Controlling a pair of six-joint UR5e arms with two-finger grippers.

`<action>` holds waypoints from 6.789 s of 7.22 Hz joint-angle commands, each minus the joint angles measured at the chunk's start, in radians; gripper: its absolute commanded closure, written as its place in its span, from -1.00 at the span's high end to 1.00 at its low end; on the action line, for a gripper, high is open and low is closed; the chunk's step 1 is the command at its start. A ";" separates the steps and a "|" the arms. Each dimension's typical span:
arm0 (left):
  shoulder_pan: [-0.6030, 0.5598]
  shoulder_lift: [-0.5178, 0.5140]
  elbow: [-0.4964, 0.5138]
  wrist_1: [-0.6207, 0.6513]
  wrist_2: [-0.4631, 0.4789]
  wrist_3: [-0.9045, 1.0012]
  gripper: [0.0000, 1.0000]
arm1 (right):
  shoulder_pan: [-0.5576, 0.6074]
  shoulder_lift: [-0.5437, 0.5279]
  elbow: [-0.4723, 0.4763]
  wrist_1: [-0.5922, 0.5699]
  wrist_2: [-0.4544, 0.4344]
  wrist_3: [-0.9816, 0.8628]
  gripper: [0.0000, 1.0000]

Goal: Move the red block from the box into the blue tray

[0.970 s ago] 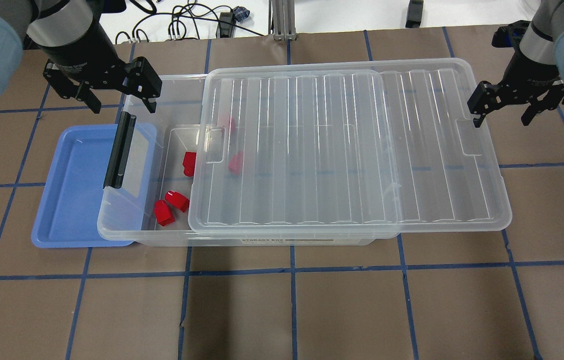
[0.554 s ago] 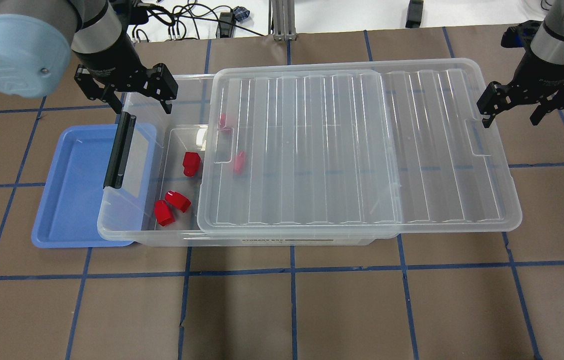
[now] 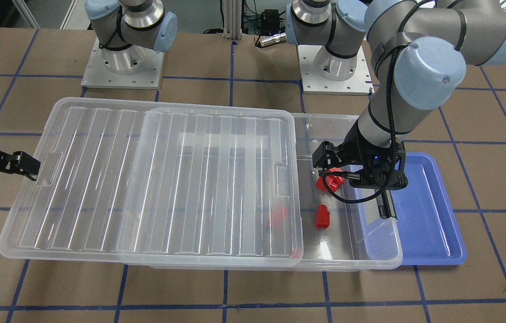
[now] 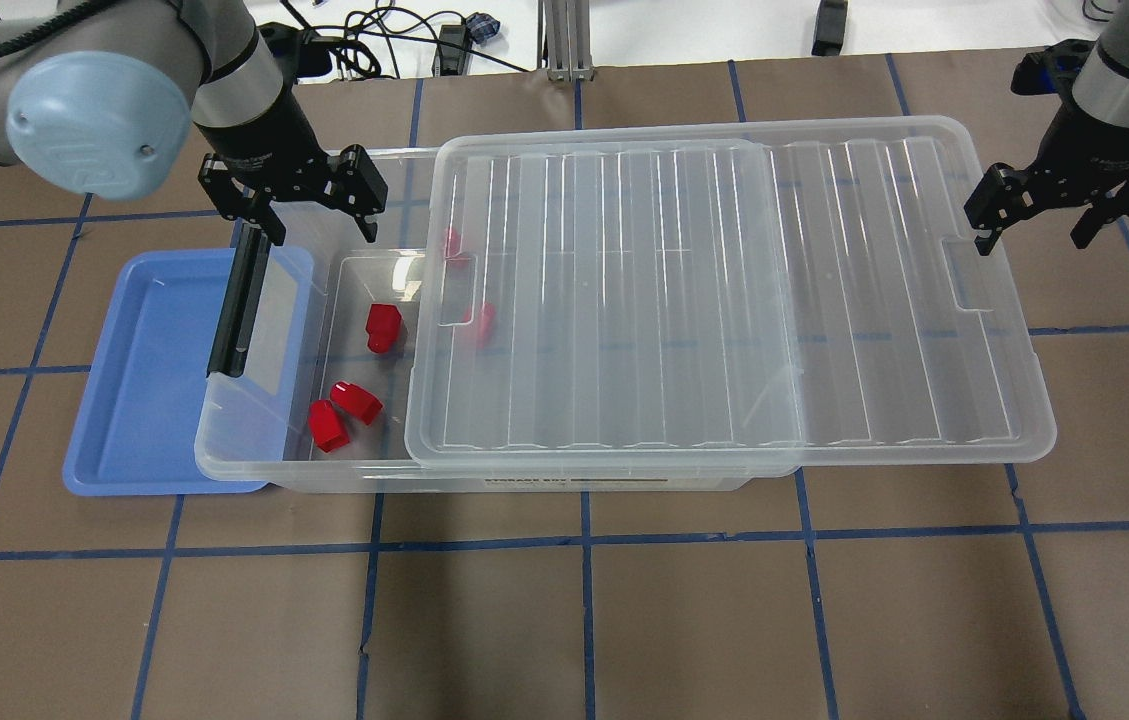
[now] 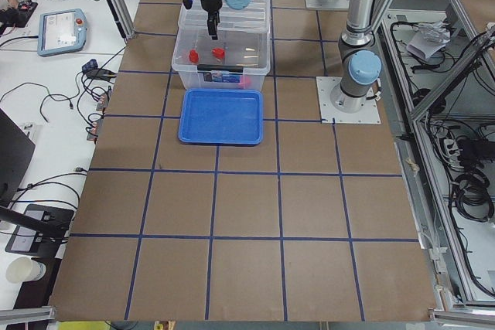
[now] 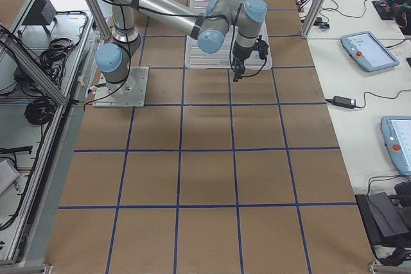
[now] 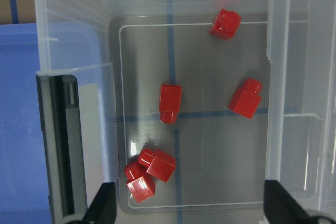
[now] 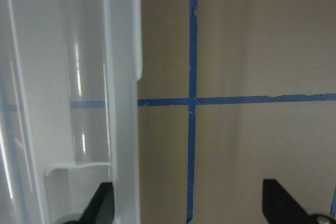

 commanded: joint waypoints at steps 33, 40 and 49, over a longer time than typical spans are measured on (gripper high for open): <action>-0.011 -0.163 -0.117 0.320 0.039 0.032 -0.47 | 0.000 -0.140 -0.049 0.135 -0.032 -0.016 1.00; 0.023 -0.025 0.237 -0.211 0.048 0.120 -0.47 | 0.000 -0.137 -0.046 0.161 -0.031 -0.015 1.00; 0.425 -0.156 -0.136 0.246 0.069 0.590 -1.00 | 0.000 -0.138 -0.039 0.163 -0.031 -0.010 1.00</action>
